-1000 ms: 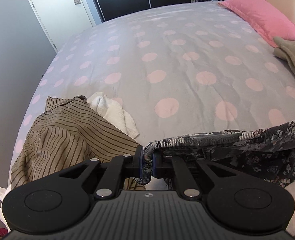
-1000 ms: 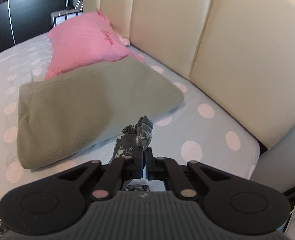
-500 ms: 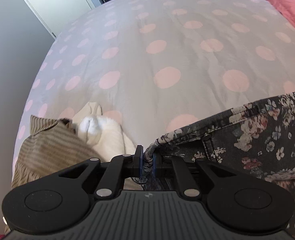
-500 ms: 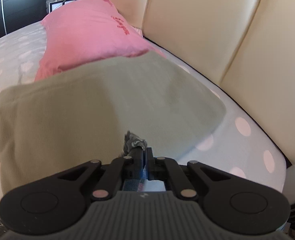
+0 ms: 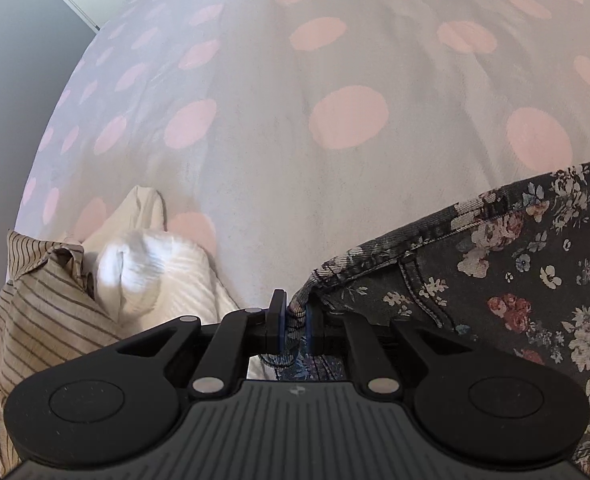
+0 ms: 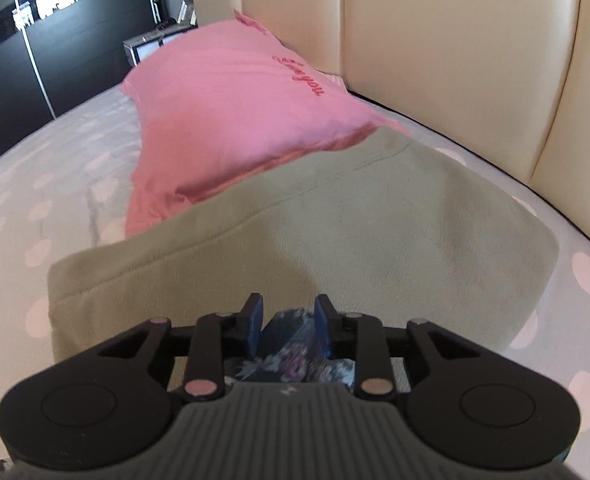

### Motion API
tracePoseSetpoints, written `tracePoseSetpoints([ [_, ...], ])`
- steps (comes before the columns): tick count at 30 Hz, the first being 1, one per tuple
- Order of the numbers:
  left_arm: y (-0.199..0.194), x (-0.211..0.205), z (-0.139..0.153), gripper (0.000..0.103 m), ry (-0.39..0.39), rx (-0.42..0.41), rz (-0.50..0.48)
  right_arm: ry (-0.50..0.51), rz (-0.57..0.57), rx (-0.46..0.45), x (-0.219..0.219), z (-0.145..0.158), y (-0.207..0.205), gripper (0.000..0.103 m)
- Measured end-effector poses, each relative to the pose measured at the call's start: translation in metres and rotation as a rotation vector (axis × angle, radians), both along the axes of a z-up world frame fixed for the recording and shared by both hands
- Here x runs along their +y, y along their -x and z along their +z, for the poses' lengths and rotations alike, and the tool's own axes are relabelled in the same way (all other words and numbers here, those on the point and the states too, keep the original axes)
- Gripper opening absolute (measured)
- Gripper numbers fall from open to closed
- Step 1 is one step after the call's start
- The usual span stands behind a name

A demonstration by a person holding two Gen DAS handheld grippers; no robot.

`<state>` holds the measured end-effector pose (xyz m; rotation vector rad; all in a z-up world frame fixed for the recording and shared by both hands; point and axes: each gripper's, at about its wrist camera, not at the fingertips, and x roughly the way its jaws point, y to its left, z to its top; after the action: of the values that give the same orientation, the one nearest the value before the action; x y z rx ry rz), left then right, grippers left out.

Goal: Fold clothes

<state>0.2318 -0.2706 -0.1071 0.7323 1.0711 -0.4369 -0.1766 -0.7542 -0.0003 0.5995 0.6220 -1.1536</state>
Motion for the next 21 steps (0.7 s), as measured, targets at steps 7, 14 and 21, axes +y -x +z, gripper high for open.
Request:
tracePoseSetpoints([
  [7, 0.006, -0.007, 0.003, 0.009, -0.014, -0.015, 0.019, -0.003, -0.116, -0.060, -0.003, -0.008, 0.067, 0.040],
  [14, 0.017, -0.003, 0.023, 0.029, -0.006, -0.052, 0.001, -0.184, -0.137, -0.165, 0.003, -0.059, 0.095, 0.040],
  [21, 0.035, 0.019, 0.049, 0.043, -0.018, -0.107, 0.014, -0.052, -0.101, -0.083, 0.014, -0.042, 0.085, 0.017],
])
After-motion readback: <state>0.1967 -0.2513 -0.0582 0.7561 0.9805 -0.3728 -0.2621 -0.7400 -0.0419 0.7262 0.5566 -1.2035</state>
